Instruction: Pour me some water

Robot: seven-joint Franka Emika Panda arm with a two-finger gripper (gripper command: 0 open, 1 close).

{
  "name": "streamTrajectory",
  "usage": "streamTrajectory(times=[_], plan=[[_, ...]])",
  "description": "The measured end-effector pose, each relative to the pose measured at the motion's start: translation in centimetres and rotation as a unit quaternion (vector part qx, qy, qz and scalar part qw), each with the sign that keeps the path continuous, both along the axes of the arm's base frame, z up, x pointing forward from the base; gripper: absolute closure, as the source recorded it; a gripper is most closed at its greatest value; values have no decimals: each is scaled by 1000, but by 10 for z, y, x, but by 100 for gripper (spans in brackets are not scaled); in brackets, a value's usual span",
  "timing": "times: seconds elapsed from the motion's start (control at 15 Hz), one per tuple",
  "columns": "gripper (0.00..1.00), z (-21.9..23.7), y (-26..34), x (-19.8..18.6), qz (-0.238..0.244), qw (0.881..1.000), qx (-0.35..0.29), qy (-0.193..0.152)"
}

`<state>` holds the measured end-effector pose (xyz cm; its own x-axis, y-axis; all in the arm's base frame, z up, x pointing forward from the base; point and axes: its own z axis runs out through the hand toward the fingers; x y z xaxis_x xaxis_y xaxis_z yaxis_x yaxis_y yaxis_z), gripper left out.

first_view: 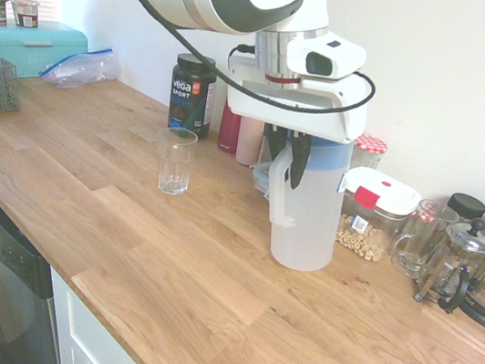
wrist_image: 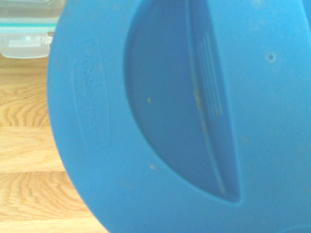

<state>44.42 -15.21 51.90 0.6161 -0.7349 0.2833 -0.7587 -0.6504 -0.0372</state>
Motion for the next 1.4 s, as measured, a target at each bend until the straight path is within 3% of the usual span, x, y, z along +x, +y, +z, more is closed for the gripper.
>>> streamTrajectory(times=[0.8,0.87,1.4], plan=[[100,-21,-11,5,-8,999,40,1],[0,-21,-13,4,-9,999,41,1],[0,-32,-25,4,-13,999,48,7]])
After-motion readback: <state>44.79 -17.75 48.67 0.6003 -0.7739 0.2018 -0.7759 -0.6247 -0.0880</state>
